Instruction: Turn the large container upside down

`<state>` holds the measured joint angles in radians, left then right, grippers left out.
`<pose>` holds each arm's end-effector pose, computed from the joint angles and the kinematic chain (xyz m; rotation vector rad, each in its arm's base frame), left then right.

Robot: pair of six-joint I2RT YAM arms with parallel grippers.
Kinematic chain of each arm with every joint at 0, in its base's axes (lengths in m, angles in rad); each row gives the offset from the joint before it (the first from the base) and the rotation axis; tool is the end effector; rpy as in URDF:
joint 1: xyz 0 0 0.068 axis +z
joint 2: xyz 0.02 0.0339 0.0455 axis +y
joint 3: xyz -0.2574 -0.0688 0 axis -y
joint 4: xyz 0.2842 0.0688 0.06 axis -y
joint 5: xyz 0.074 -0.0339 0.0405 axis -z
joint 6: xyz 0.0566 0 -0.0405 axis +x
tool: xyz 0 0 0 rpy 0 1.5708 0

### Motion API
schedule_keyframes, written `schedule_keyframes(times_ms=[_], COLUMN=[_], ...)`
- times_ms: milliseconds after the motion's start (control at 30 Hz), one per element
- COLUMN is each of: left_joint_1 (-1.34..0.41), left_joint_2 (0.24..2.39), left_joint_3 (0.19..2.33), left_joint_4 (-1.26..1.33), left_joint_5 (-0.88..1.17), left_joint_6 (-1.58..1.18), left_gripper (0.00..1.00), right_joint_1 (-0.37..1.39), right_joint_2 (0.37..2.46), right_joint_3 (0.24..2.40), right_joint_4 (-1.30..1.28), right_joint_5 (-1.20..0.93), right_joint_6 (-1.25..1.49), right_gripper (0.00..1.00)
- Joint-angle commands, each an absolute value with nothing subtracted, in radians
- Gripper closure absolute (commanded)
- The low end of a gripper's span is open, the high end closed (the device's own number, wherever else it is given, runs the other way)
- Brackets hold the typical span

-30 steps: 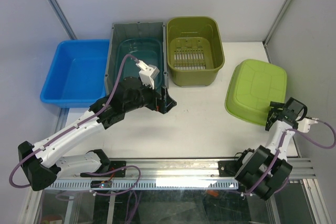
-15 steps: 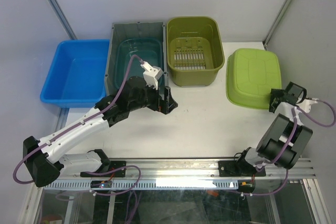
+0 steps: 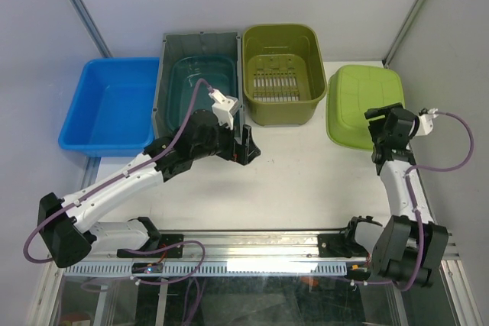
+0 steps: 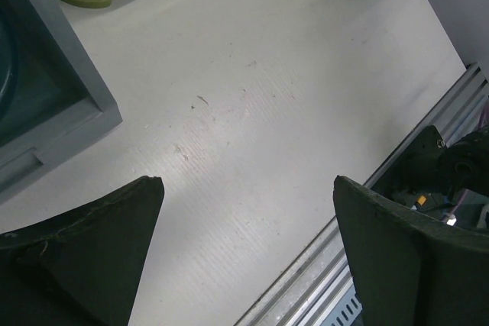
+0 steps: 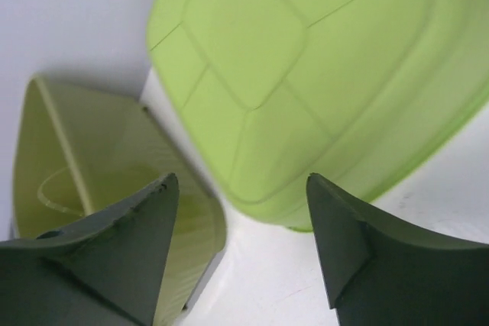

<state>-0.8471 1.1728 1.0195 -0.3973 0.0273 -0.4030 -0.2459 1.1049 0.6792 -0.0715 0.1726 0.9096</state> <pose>0.2118 -0.2420 0.2984 0.5052 2.1607 -0.7510 0.2906 -0.0830 0.2189 1.2170 1.6720 0.2315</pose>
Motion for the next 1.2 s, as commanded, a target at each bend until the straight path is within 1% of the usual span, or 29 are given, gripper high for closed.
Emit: schedule_keyframes(times_ms=[0,100,267,333,500,633,800,933,1067,1167], left_joint_1=[-0.844,-0.844,-0.844,-0.845,-0.845,-0.844,-0.845,-0.844,-0.844,-0.845], left_joint_2=[1.178,1.175,1.138,1.111,1.09,1.08,1.085,1.099,1.113,1.124], left_joint_3=[1.068,1.068,1.055,1.04,1.034,1.056,1.083,1.096,1.099,1.103], left_joint_4=[-0.367,-0.367,-0.367,-0.367,-0.384,-0.414,-0.436,-0.44,-0.437,-0.437], left_joint_5=[0.029,0.033,0.036,0.032,0.043,0.04,0.033,0.044,0.046,0.049], left_joint_6=[-0.397,-0.396,-0.401,-0.405,-0.398,-0.389,-0.379,-0.38,-0.385,-0.387], left_gripper=[0.01,0.01,0.01,0.01,0.01,0.01,0.01,0.01,0.01,0.01], right_joint_1=[-0.165,-0.094,-0.022,-0.011,-0.01,-0.037,-0.105,-0.173,-0.204,-0.231], right_joint_2=[1.113,1.166,1.249,1.296,1.488,1.561,1.572,1.57,1.552,1.563], right_joint_3=[0.65,0.66,0.69,0.714,0.848,0.919,0.943,0.951,0.935,0.926], right_joint_4=[-0.005,-0.051,-0.075,-0.079,-0.143,-0.171,-0.202,-0.222,-0.221,-0.205], right_joint_5=[0.013,-0.024,0.002,0.031,0.163,0.23,0.265,0.237,0.242,0.202], right_joint_6=[0.789,0.802,0.808,0.81,0.755,0.726,0.736,0.73,0.707,0.689], right_gripper=[0.37,0.48,0.55,0.57,0.57,0.57,0.55,0.55,0.54,0.54])
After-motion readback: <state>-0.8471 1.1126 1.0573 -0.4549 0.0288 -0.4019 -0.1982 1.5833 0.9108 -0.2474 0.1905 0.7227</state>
